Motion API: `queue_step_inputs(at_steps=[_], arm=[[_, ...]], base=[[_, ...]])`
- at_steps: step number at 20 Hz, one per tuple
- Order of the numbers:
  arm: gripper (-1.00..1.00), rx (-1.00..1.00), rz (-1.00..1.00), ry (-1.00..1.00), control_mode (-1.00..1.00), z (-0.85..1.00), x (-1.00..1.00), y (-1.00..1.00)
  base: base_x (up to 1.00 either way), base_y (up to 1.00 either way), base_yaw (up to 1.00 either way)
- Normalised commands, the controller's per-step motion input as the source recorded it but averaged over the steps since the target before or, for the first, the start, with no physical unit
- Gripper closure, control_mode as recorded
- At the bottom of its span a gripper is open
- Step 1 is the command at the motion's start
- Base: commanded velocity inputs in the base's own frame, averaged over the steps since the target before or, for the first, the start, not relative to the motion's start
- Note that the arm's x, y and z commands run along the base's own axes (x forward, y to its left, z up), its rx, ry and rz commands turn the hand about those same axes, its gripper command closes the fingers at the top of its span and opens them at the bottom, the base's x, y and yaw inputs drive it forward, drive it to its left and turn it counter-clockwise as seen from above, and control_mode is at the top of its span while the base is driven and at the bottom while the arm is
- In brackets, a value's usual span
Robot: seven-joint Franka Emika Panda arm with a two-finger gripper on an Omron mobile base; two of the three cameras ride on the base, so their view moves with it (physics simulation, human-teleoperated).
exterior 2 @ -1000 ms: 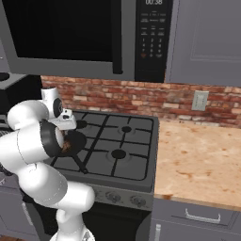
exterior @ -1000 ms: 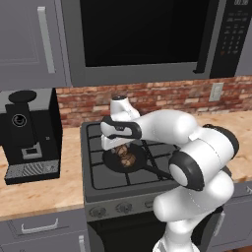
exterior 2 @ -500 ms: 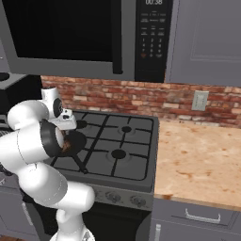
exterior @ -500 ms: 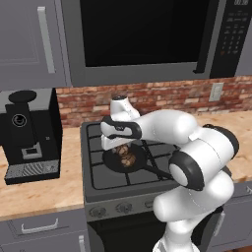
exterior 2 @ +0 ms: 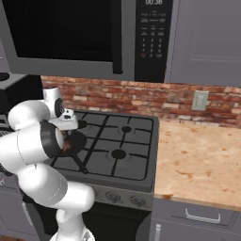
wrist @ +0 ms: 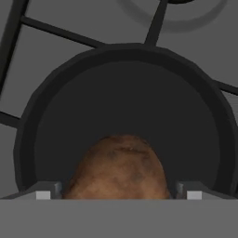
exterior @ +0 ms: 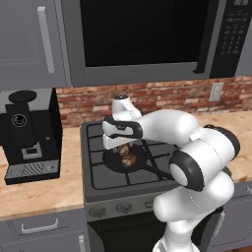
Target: Put the potato and potato in the pan. Then turn on the front left burner and set the heat to medium.
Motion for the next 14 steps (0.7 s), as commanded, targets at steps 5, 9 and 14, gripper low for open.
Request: queue_step_inputs(at_steps=[5, 9, 14], arm=[[-1.00, 0.00, -0.04, 0.00, -1.00, 0.01, 0.00, -0.14], [-1.00, 0.00, -0.04, 0.00, -1.00, 0.18, -0.09, -0.09], [-1.00, 0.01, -0.03, -0.02, -1.00, 0.27, -0.13, 0.00]], base=[[0.00, 0.00, 0.00], [0.00, 0.00, 0.00], [0.00, 0.00, 0.00]])
